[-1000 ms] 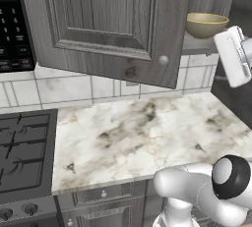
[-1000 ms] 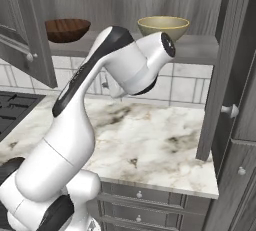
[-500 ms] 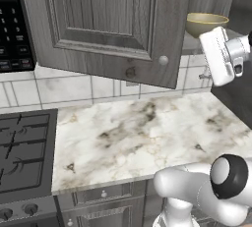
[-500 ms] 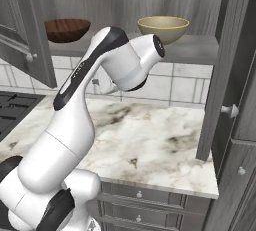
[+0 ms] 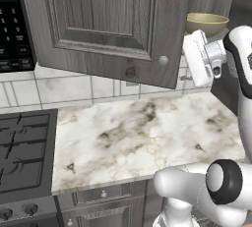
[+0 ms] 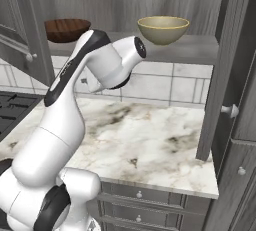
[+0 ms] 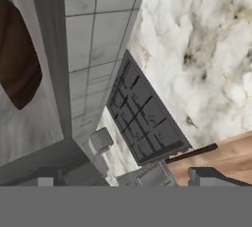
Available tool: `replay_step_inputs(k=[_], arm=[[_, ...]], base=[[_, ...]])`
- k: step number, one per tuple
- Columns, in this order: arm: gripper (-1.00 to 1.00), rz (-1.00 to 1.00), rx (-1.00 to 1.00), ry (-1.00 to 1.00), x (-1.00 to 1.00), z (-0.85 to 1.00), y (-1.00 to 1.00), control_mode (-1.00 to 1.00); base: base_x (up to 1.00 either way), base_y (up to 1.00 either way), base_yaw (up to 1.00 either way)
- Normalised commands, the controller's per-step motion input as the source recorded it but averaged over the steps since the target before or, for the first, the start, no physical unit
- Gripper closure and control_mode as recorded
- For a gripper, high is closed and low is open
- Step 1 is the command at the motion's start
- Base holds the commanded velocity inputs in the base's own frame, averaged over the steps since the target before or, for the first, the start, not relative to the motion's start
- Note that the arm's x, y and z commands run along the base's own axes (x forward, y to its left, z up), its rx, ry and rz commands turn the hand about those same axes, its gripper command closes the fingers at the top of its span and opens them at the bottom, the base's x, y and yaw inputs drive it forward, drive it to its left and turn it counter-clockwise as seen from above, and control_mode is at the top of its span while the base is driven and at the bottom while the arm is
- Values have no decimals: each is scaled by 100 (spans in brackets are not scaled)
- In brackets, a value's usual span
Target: Move the bowls from the cabinet to the plates on the dining table.
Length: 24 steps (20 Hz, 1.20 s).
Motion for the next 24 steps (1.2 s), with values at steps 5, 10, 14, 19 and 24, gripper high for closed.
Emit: replay_step_inputs(k=[5, 10, 14, 19, 24], arm=[[-100, 1, 0, 0, 51, -6, 6, -100], [-100, 2, 0, 0, 50, -6, 2, -100], [-100, 2, 1, 0, 31, -8, 17, -100], [-100, 3, 1, 0, 26, -10, 25, -100], [-100, 5, 1, 0, 13, -7, 28, -100]], base=[[0, 0, 0], [0, 0, 0], [0, 0, 0], [0, 0, 0], [0, 0, 0]])
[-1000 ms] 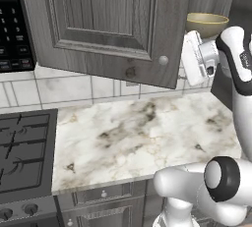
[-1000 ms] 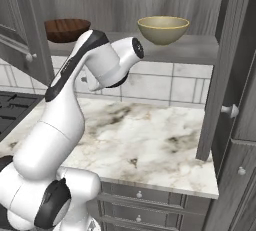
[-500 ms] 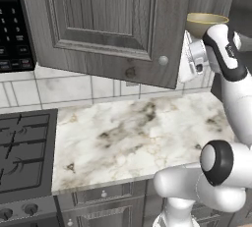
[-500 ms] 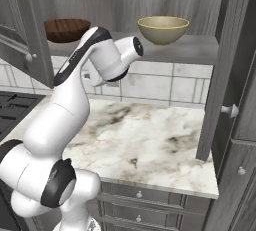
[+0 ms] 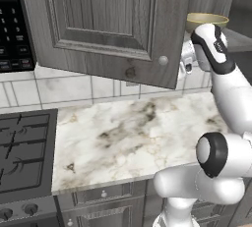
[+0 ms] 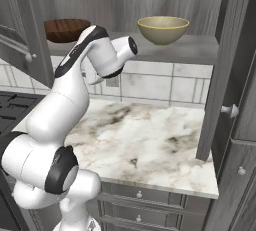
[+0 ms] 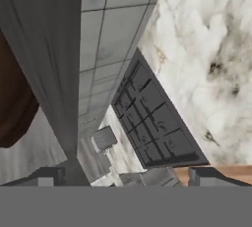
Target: Move the bowls from the cabinet to the plates on the dining table.
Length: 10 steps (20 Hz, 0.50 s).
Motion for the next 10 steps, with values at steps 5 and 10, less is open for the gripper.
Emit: replay_step_inputs(k=[5, 10], arm=[[-100, 6, 1, -2, 0, -8, 27, -100], [-100, 8, 1, -7, -7, -8, 28, -100]], base=[[0, 0, 0], [0, 0, 0]])
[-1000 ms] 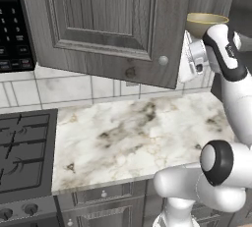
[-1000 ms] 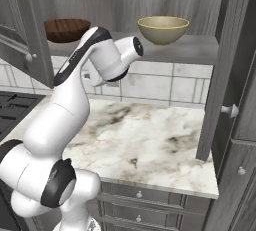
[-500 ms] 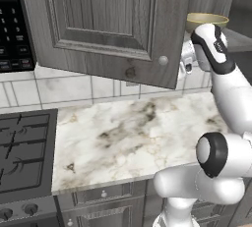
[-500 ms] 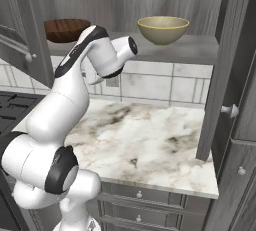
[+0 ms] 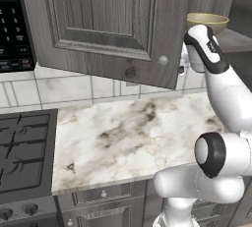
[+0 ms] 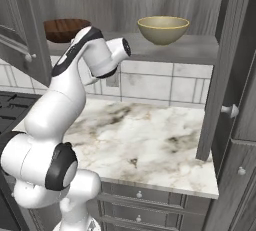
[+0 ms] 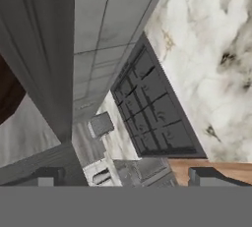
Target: Move the bowls from the cabinet to the plates on the dining table.
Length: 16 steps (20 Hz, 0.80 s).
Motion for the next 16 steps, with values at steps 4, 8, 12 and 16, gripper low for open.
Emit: replay_step_inputs(k=[4, 8, 12, 16], arm=[[-100, 10, 0, -13, -34, -11, 32, -100], [-100, 10, 0, -16, -50, -8, 38, -100], [-100, 12, 0, -20, -70, -1, 41, -100], [-100, 13, 0, -20, -64, 0, 39, -100]], base=[[0, 0, 0], [0, 0, 0], [0, 0, 0], [0, 0, 0]])
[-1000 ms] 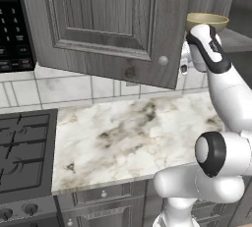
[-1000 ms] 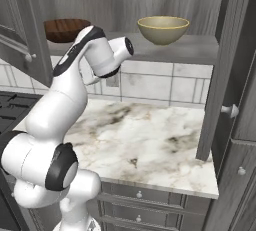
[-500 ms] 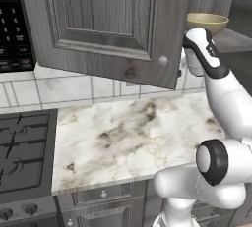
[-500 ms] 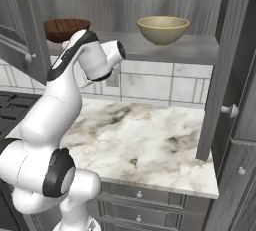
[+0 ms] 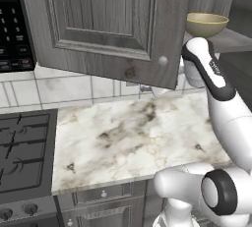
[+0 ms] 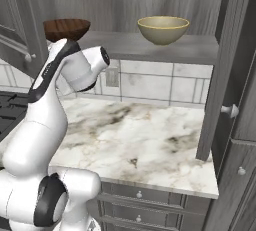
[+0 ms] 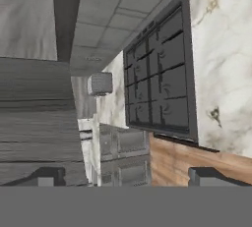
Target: Move the bowls from the cabinet to the plates on the dining table.
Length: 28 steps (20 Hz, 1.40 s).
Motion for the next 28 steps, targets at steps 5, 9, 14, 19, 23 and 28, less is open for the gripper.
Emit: replay_step_inputs(k=[5, 9, 14, 19, 23, 28], arm=[[-100, 16, 1, -17, -46, 0, 29, -100], [-100, 21, 10, -14, -28, 0, 9, -100], [-100, 24, 14, -12, -21, 0, 8, -100], [-100, 25, 7, -12, -19, -1, 29, -100], [-100, 26, 1, -13, -26, -8, 59, -100], [-100, 24, 0, -14, -24, -10, 75, -100]], base=[[0, 0, 0], [0, 0, 0], [0, 0, 0], [0, 0, 0], [0, 0, 0], [0, 0, 0]])
